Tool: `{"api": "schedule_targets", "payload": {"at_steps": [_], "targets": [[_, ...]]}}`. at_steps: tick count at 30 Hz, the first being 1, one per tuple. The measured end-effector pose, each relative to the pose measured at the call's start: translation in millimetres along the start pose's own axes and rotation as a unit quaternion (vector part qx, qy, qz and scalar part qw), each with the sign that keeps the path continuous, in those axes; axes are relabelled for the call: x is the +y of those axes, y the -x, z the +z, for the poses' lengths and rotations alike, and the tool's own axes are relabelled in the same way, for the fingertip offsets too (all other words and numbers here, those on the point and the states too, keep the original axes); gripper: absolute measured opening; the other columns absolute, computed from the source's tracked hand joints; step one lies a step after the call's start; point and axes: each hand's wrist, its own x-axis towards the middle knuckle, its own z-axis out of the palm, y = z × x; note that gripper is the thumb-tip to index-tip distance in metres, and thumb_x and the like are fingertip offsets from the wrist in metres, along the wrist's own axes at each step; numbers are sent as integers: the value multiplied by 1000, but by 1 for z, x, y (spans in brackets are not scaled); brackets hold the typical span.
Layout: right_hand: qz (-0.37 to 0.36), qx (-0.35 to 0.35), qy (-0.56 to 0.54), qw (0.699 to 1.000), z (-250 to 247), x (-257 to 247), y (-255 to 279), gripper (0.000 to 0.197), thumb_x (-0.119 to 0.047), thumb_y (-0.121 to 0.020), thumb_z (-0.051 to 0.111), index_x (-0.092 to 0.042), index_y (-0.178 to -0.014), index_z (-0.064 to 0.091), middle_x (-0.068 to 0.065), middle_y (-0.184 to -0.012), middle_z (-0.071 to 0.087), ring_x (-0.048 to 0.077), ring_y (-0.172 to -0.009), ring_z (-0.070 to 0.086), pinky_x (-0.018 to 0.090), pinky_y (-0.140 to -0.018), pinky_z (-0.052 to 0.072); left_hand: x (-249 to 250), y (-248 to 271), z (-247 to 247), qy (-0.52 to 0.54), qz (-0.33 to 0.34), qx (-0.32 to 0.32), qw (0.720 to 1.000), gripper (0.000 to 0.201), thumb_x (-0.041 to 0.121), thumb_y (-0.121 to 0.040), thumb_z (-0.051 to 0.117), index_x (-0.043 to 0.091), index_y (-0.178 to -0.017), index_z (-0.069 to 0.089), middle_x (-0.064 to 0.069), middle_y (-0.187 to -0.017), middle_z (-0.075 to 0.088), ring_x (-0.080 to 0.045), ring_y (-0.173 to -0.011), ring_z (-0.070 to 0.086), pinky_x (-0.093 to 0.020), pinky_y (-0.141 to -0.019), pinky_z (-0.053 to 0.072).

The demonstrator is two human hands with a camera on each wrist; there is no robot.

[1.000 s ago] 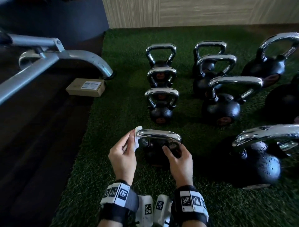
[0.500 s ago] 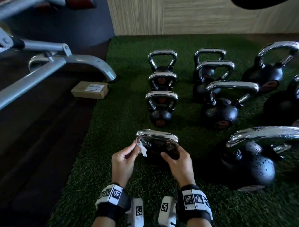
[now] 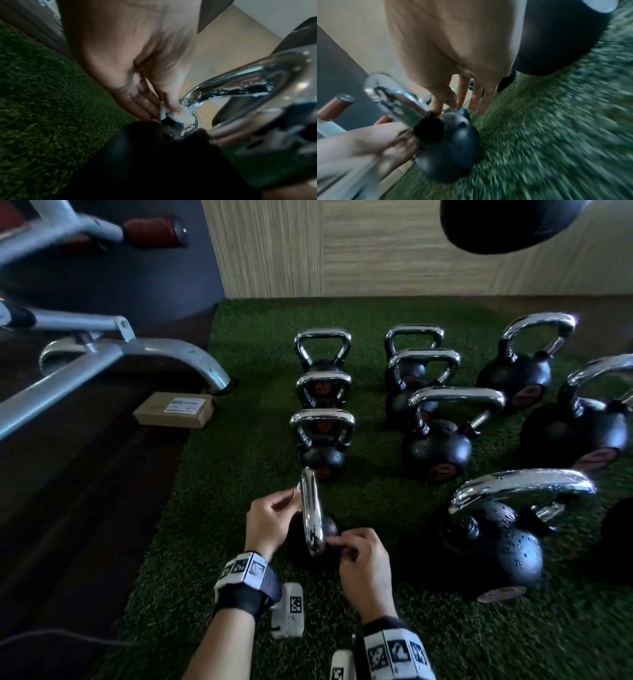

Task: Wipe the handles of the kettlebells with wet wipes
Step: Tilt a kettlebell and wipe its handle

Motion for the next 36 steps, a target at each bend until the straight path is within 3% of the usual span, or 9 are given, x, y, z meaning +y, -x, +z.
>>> {"api": "schedule_targets", "payload": {"at_steps": [3, 5, 7, 9, 14, 19, 23, 27, 36], "targets": [[46, -60, -33, 997, 0, -4, -20, 41, -14, -96, 67, -19, -136, 65, 1, -129, 65, 16, -121, 61, 21, -104, 44, 7, 0, 2, -28, -24, 8, 999, 24, 29, -91, 77, 17, -112, 79, 9, -102, 78, 9, -84, 64, -3, -76, 46], [77, -105, -55, 990, 3, -5, -24, 47, -26, -100, 63, -19, -146, 56, 3, -139, 64, 11, -126, 58, 13, -98, 38, 17, -3, 2, -48, -31, -5, 998, 17, 27, -93, 75, 21, -108, 81, 22, -89, 73, 14, -75, 61, -1, -73, 45], [94, -103, -81, 987, 2, -6, -23, 45, -28, -101, 63, -21, -145, 57, 0, -139, 65, 2, -120, 57, 9, -93, 37, 23, -11, -1, -7, -42, -22, 999, 12, 24, -93, 75, 34, -96, 82, 19, -77, 76, 2, -78, 72, -21, -89, 57], [100, -95, -93, 986, 2, -4, -25, 44, -28, -99, 66, -21, -142, 60, -1, -137, 67, 1, -118, 58, 10, -94, 40, 25, -16, -4, 49, -49, -36, 997, 26, 20, -92, 76, 44, -81, 81, 10, -83, 80, -11, -88, 77, -40, -96, 59], [108, -88, -100, 985, 4, 2, -27, 44, -31, -97, 68, -22, -140, 62, 1, -132, 70, 9, -118, 64, 24, -102, 50, 28, -15, -3, 139, -97, -59, 984, 16, 14, -95, 72, 26, -90, 81, 0, -92, 81, -14, -92, 77, -42, -96, 60], [109, -85, -106, 985, 6, 5, -25, 44, -32, -97, 68, -23, -140, 62, 2, -129, 72, 9, -114, 66, 30, -101, 53, 33, -6, -8, 250, -77, -36, 964, 14, 8, -91, 75, 2, -102, 79, -11, -98, 80, -26, -98, 76, -38, -92, 62], [108, -86, -99, 986, 5, 4, -26, 45, -31, -98, 67, -23, -142, 61, 1, -127, 73, 10, -111, 68, 25, -93, 53, 40, -14, -2, 294, -110, -53, 948, 24, 10, -94, 71, 5, -118, 74, -12, -109, 78, -15, -93, 77, -26, -83, 62], [103, -94, -94, 986, 4, 6, -26, 45, -32, -98, 67, -25, -141, 61, 0, -127, 73, 11, -113, 69, 32, -99, 55, 45, -7, -9, 311, -139, -59, 938, 13, 4, -96, 67, 9, -100, 78, -13, -102, 79, -10, -81, 76, -25, -78, 63], [99, -86, -95, 987, 7, 14, -29, 43, -36, -97, 68, -27, -139, 63, -2, -120, 76, 6, -101, 68, 30, -89, 55, 54, 11, -6, 327, -138, -74, 932, 14, 2, -95, 66, 8, -98, 78, -9, -90, 80, -14, -81, 78, -25, -74, 64]]}}
